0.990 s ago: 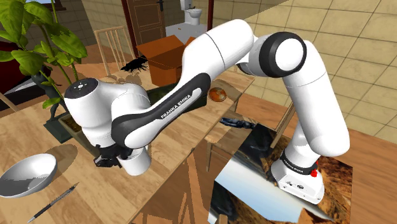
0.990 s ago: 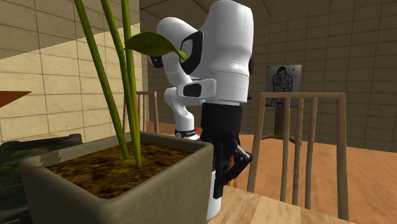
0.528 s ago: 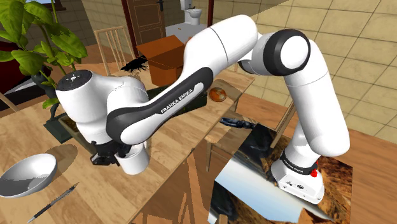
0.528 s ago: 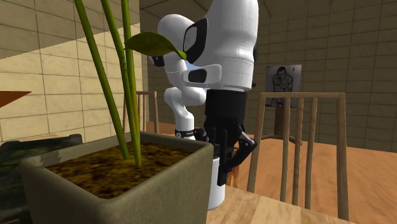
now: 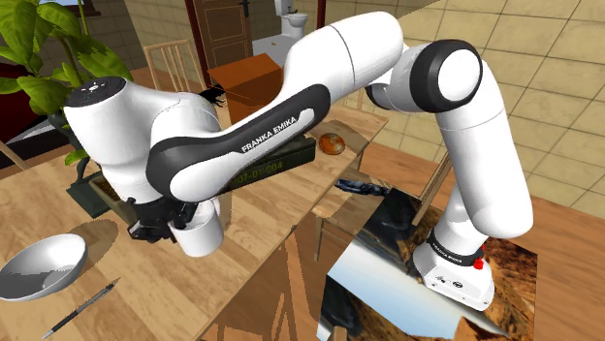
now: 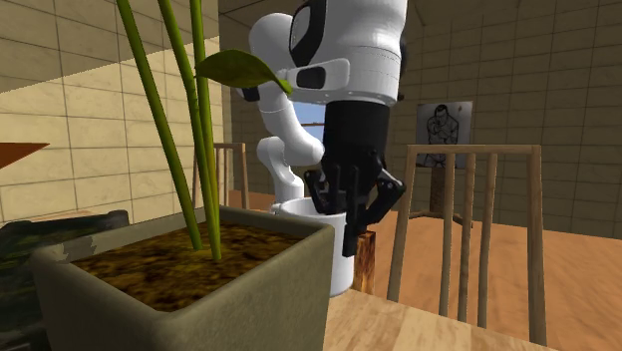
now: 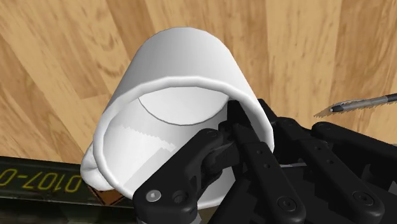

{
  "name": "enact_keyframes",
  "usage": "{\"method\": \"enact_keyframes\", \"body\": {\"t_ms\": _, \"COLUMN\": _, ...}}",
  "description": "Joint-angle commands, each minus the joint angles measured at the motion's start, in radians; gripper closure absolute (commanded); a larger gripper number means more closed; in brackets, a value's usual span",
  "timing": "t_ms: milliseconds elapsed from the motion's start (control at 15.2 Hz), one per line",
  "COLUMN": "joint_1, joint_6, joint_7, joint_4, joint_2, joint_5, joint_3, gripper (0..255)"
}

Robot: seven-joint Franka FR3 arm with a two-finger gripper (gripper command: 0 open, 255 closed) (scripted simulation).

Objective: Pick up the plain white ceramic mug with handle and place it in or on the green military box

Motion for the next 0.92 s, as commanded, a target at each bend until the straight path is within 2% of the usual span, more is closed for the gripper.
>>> {"method": "enact_keyframes", "body": {"t_ms": 0, "joint_1": 0.004, "joint_6": -0.021, "joint_7": -0.006, "joint_4": 0.016, "joint_2": -0.007, "joint_5": 0.005, "joint_3": 0.005, "gripper": 255}}
{"method": "enact_keyframes", "body": {"t_ms": 858, "joint_1": 0.021, "joint_6": -0.183, "joint_7": -0.040, "joint_4": 0.170, "joint_2": -0.020, "joint_5": 0.017, "joint_3": 0.038, "gripper": 255}}
